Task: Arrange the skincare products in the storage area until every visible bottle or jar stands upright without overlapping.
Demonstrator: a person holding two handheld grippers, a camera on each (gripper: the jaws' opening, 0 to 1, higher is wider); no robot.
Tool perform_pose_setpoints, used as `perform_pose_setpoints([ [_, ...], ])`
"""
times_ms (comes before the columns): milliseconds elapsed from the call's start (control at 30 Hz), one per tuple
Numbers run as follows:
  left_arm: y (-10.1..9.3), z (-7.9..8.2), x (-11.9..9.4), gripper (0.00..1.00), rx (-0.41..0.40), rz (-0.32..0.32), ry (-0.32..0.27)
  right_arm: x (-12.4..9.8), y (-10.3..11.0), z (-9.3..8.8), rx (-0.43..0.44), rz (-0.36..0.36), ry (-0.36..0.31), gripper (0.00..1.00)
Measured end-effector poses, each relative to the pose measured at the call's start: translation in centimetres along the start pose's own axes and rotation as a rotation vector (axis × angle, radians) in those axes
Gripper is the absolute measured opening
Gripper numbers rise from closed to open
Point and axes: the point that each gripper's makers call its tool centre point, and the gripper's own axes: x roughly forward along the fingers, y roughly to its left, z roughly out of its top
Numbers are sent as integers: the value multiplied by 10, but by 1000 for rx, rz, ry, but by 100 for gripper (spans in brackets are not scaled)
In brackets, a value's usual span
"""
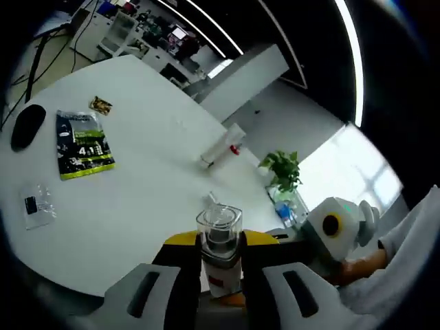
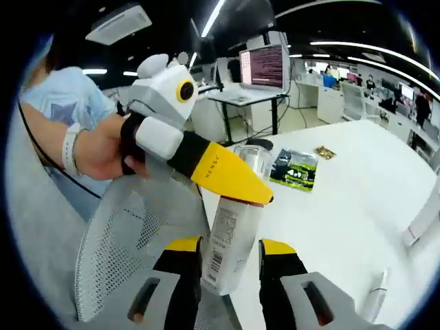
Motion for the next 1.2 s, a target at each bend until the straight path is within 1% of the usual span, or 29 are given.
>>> perform_pose_setpoints([
  [33, 1, 1, 0, 17, -3, 3, -5, -1, 2, 4, 7, 1, -29, 22],
  [67, 1, 3, -1, 17, -13, 2, -15, -2, 2, 4, 4, 0, -28, 19],
  [100, 1, 4, -2, 17, -24, -3, -19, -2, -1, 5, 4, -16, -34, 19],
  [200, 0, 5, -2, 17, -31, -13, -27, -3, -4, 7, 30, -3, -40, 17],
  [233, -3, 8, -2, 18, -9, -33, -45, -5, -5, 9, 70, 10, -63, 16],
  [267, -4, 9, -2, 18, 5, -43, -55, -6, -3, 11, 120, 46, -79, 16],
  [300, -4, 8, -3, 18, 15, -46, -50, -7, -1, 11, 138, 68, -82, 16],
  [333, -5, 8, -3, 18, 39, -55, -50, -8, 1, 11, 195, 101, -91, 15],
  [367, -8, 9, -4, 18, 62, -71, -59, -9, 5, 14, 223, 140, -118, 15],
  [400, -13, 10, -5, 18, 72, -97, -66, -11, 10, 18, 292, 200, -153, 15],
  [433, -19, 10, -5, 17, 73, -134, -68, -14, 16, 21, 348, 262, -176, 15],
  [467, -25, 10, -7, 16, 59, -175, -69, -16, 19, 23, 409, 309, -200, 15],
  [500, -25, 9, -8, 17, 56, -182, -60, -19, 23, 24, 463, 372, -212, 15],
  [533, -32, 7, -10, 17, 47, -223, -49, -22, 25, 24, 485, 405, -222, 15],
  [567, -33, 6, -10, 18, 46, -237, -46, -26, 28, 26, 518, 458, -245, 15],
  [600, -36, 5, -11, 19, 41, -255, -37, -31, 33, 27, 548, 507, -246, 15],
  [633, -39, 5, -11, 19, 37, -275, -38, -34, 32, 29, 558, 516, -270, 15],
  [667, -42, 4, -12, 20, 40, -294, -33, -37, 36, 30, 563, 552, -276, 15],
  [700, -50, 2, -14, 21, 6, -346, -11, -43, 40, 31, 591, 611, -269, 15],
  [733, -50, 2, -14, 21, -7, -354, -12, -44, 41, 34, 595, 623, -284, 15],
  [767, -53, 1, -15, 22, -15, -377, -3, -49, 46, 34, 606, 679, -276, 15],
  [800, -58, -1, -16, 22, -26, -403, 9, -51, 47, 35, 616, 695, -280, 15],
  [833, -60, 1, -16, 22, -43, -417, 3, -53, 47, 37, 620, 706, -301, 15],
  [867, -60, 0, -17, 22, -50, -425, 9, -54, 48, 37, 628, 719, -301, 15],
  [900, -64, 0, -18, 22, -65, -448, 16, -57, 50, 38, 634, 737, -309, 15],
  [1000, -64, 1, -20, 20, -84, -452, 20, -58, 50, 40, 665, 771, -339, 16],
  [1133, -58, 3, -19, 20, -79, -407, 12, -52, 49, 42, 667, 744, -345, 16],
  [1167, -57, 4, -18, 20, -68, -392, 2, -48, 48, 42, 660, 713, -340, 16],
  [1200, -55, 5, -18, 20, -57, -377, -11, -45, 47, 41, 655, 701, -331, 16],
])
